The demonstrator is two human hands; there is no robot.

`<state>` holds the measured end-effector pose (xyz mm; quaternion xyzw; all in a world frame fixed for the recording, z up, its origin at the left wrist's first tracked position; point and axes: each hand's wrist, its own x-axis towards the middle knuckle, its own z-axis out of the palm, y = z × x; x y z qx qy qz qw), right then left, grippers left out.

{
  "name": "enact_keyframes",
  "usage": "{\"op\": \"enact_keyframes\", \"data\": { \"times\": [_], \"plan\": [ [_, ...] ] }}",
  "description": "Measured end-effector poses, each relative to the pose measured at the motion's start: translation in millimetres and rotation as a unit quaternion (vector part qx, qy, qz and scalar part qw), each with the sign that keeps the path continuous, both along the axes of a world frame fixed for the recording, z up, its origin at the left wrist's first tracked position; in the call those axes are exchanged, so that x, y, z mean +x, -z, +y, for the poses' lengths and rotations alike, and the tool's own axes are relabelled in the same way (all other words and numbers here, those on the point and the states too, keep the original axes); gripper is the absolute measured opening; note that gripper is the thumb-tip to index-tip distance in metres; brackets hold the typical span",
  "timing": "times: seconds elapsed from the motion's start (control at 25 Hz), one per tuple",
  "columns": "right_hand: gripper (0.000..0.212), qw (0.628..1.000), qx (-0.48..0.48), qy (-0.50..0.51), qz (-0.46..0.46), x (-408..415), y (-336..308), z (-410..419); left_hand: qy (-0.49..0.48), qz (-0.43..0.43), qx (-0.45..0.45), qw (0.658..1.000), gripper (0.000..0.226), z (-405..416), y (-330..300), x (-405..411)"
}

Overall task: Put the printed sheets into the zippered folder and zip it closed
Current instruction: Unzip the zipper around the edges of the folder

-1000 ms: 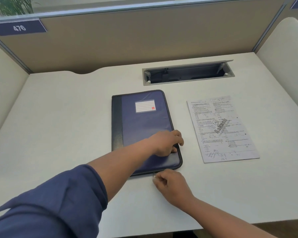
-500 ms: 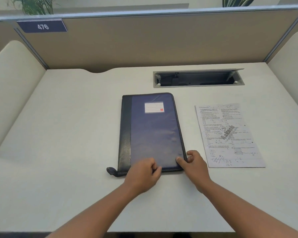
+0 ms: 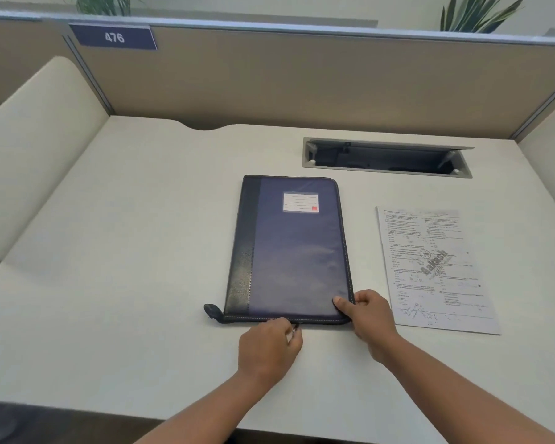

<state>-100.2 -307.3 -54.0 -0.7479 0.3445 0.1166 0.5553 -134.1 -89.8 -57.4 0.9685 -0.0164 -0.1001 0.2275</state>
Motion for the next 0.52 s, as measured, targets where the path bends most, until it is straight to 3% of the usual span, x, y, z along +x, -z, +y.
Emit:
{"op": "enact_keyframes", "data": {
  "times": [0.16, 0.52],
  "plan": [
    [0.044, 0.998, 0.061, -0.012, 0.023, 3, -8, 1, -0.057, 0.005, -0.036, 0.998, 0.027, -3, -2, -4],
    [0.046, 1.0, -0.007, -0.025, 0.006, 9, -10, 8, -0.09, 0.007, -0.045, 0.995, 0.028, 5, -3, -1]
  ]
}}
